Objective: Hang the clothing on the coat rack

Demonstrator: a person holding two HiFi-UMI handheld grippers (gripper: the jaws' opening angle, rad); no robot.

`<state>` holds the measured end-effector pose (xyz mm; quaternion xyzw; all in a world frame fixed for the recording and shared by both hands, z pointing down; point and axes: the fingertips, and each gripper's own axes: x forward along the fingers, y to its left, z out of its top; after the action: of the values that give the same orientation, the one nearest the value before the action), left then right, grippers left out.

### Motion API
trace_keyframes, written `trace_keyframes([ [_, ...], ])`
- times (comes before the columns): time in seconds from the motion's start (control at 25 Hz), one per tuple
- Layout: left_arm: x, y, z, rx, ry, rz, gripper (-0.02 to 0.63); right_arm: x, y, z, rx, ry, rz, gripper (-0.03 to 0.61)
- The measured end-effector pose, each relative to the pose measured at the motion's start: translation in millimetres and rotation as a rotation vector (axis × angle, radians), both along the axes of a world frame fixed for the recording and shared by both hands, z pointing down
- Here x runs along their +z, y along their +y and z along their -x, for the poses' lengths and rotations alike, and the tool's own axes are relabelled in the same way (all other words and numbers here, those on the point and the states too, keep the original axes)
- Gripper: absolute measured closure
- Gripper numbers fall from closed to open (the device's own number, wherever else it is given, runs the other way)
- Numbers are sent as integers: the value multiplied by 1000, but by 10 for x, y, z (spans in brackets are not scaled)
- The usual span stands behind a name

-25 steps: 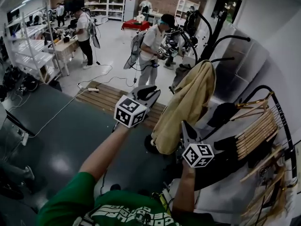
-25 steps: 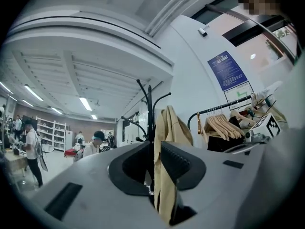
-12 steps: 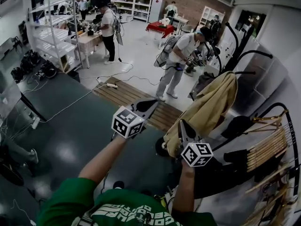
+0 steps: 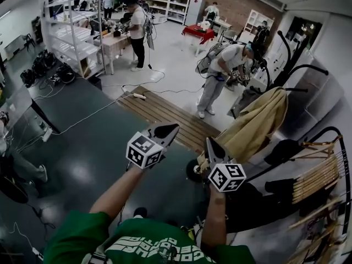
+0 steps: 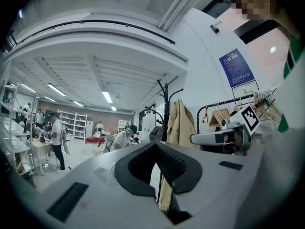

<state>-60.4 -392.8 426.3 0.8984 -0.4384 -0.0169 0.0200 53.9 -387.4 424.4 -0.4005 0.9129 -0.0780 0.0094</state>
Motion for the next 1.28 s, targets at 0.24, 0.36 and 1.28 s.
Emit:
trace_keyframes([
  [0.24,96,178,50,17,-1,1,611,135,88,128,-5,62,9,571],
  [0.36,144,242,41,27,17,5,611,212,135,152,-13,73,23,571],
  [1.28,482,308,-124,36,94,71,611,575,215,-94,58,92,82,571],
])
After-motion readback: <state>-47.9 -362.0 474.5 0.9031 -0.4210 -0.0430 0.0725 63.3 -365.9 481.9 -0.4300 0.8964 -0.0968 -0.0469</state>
